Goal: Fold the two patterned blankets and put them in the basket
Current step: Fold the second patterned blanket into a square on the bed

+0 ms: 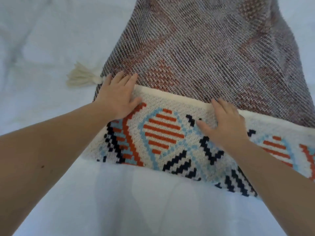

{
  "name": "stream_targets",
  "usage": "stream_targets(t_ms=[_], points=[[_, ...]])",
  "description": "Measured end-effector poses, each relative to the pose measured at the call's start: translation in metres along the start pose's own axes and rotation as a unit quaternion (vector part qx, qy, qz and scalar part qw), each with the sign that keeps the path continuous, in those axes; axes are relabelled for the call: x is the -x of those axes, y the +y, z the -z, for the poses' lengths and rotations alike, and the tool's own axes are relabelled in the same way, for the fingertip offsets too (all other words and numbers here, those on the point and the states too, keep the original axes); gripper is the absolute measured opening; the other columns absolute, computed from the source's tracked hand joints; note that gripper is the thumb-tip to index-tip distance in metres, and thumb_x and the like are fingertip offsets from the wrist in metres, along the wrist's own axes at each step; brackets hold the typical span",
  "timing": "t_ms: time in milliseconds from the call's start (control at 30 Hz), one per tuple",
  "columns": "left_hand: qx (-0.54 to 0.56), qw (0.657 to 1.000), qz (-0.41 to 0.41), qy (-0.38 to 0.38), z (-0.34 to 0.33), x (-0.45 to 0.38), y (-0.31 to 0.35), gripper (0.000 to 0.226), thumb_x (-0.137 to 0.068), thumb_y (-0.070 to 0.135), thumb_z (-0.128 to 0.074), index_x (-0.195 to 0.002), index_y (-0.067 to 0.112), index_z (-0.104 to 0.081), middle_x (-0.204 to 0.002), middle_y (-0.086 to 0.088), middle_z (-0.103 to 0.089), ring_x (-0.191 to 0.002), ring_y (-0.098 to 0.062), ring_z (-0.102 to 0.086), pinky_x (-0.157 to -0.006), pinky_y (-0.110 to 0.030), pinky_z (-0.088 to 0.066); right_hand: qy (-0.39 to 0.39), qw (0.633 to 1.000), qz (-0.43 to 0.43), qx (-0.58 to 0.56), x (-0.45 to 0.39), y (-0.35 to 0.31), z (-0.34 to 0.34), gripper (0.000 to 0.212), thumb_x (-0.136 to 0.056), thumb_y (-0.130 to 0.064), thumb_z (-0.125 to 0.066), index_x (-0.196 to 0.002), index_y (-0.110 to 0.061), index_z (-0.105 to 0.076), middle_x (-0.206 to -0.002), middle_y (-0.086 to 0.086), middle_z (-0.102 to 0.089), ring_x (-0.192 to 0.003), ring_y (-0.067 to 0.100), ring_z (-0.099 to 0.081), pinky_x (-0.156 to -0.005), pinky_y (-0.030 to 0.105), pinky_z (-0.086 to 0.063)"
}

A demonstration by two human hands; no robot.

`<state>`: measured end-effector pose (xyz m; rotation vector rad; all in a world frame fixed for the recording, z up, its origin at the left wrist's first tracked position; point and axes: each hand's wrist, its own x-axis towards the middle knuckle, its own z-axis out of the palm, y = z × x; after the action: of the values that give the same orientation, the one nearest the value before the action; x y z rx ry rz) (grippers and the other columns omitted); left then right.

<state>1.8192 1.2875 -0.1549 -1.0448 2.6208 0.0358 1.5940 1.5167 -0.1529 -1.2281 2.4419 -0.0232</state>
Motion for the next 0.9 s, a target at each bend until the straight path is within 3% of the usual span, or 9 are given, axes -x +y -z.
stream_targets(t_ms=[67, 133, 200, 300, 400, 500, 600, 700, 900], points=[[-0.008, 0.999, -0.034, 0.001, 0.007, -0.013, -0.009, 0.056, -0.101, 0.056, -0.026, -0.136, 0.018, -0.047, -0.118, -0.004, -0.067, -0.117, -0.028, -0.059, -0.116, -0.051, -0.03, -0.024, 1.0, -0.002, 0.009, -0.019, -0.007, 0.004, 0.079, -0.09, -0.066, -0.05, -0.154, -0.027, -0.025, -0.157, 0.002, -0.033, -0.145, 0.027, -0.028, -0.117, 0.05, -0.02], [-0.001, 0.998, -0.057, 0.0, 0.014, -0.013, -0.013, 0.042, -0.103, 0.051, -0.026, -0.098, 0.02, -0.055, -0.079, 0.006, -0.061, -0.076, -0.019, -0.06, -0.086, -0.043, -0.053, -0.028, 0.999, 0.011, -0.016, -0.029, -0.013, 0.008, 0.054, -0.091, -0.061, -0.055, -0.131, -0.025, -0.054, -0.123, -0.001, -0.063, -0.11, 0.021, -0.06, -0.098, 0.043, -0.049], [-0.015, 0.996, -0.075, 0.047, 0.022, -0.013, -0.021, 0.041, -0.104, 0.051, -0.024, -0.088, 0.021, -0.047, -0.071, 0.008, -0.054, -0.065, -0.015, -0.055, -0.06, -0.034, -0.05, 0.01, 0.998, 0.053, -0.037, -0.037, -0.017, 0.017, 0.031, -0.094, -0.053, -0.056, -0.085, -0.023, -0.059, -0.076, -0.006, -0.061, -0.065, 0.012, -0.056, -0.056, 0.03, -0.046], [-0.057, 0.985, -0.073, 0.143, 0.047, -0.034, -0.045, 0.041, -0.104, 0.05, -0.022, -0.085, 0.02, -0.043, -0.066, 0.008, -0.046, -0.057, -0.016, -0.047, -0.051, -0.029, -0.031, 0.127, 0.988, 0.09, -0.013, -0.068, -0.024, 0.057, 0.039, -0.095, -0.052, -0.053, -0.07, -0.022, -0.051, -0.063, -0.005, -0.052, -0.055, 0.014, -0.05, -0.049, 0.026, -0.037], [-0.115, 0.957, -0.053, 0.261, 0.094, -0.08, -0.064, 0.038, -0.106, 0.043, -0.027, -0.082, 0.016, -0.04, -0.064, 0.003, -0.04, -0.061, -0.022, -0.04, -0.059, -0.034, -0.029, 0.256, 0.961, 0.099, 0.032, -0.125, -0.031, 0.105, 0.048, -0.095, -0.058, -0.048, -0.073, -0.016, -0.052, -0.065, 0.002, -0.053, -0.063, 0.026, -0.055, -0.063, 0.036, -0.047], [-0.178, 0.944, 0.018, 0.277, 0.12, -0.125, -0.064, 0.042, -0.105, 0.038, -0.027, -0.111, 0.004, -0.051, -0.101, -0.021, -0.056, -0.091, -0.036, -0.048, -0.083, -0.048, -0.038, 0.285, 0.954, 0.035, 0.081, -0.177, -0.037, 0.129, 0.057, -0.097, -0.062, -0.037, -0.1, -0.008, -0.056, -0.102, 0.018, -0.059, -0.105, 0.037, -0.055, -0.101, 0.054, -0.035], [-0.09, 0.978, 0.075, 0.17, 0.107, -0.135, -0.038, 0.075, -0.1, 0.057, -0.015, -0.157, 0.01, -0.01, -0.161, -0.023, -0.016, -0.149, -0.042, -0.011, -0.121, -0.057, -0.006, 0.174, 0.98, -0.024, 0.098, -0.186, -0.038, 0.113, 0.075, -0.097, -0.067, -0.019, -0.152, -0.015, -0.024, -0.158, 0.02, -0.022, -0.148, 0.039, -0.012, -0.118, 0.057, 0.002], [0.025, 0.998, 0.016, 0.049, 0.05, -0.104, 0.002, 0.083, -0.095, 0.07, -0.009, -0.158, 0.022, 0.014, -0.165, -0.011, 0.019, -0.151, -0.031, 0.02, -0.122, -0.056, 0.007, 0.065, 0.994, 0.033, 0.077, -0.141, -0.029, 0.062, 0.08, -0.093, -0.072, -0.01, -0.158, -0.027, 0.008, -0.164, 0.008, 0.016, -0.149, 0.03, 0.022, -0.117, 0.052, 0.016], [0.108, 0.991, 0.084, 0.002, -0.025, -0.04, 0.026, 0.083, -0.086, 0.078, 0.002, -0.157, 0.036, 0.014, -0.167, -0.006, 0.013, -0.153, -0.028, 0.011, -0.122, -0.052, 0.003, -0.015, 0.998, 0.009, 0.059, -0.073, -0.007, -0.016, 0.083, -0.081, -0.082, 0.003, -0.151, -0.04, 0.022, -0.163, 0.002, 0.021, -0.148, 0.025, 0.025, -0.12, 0.054, 0.01]])
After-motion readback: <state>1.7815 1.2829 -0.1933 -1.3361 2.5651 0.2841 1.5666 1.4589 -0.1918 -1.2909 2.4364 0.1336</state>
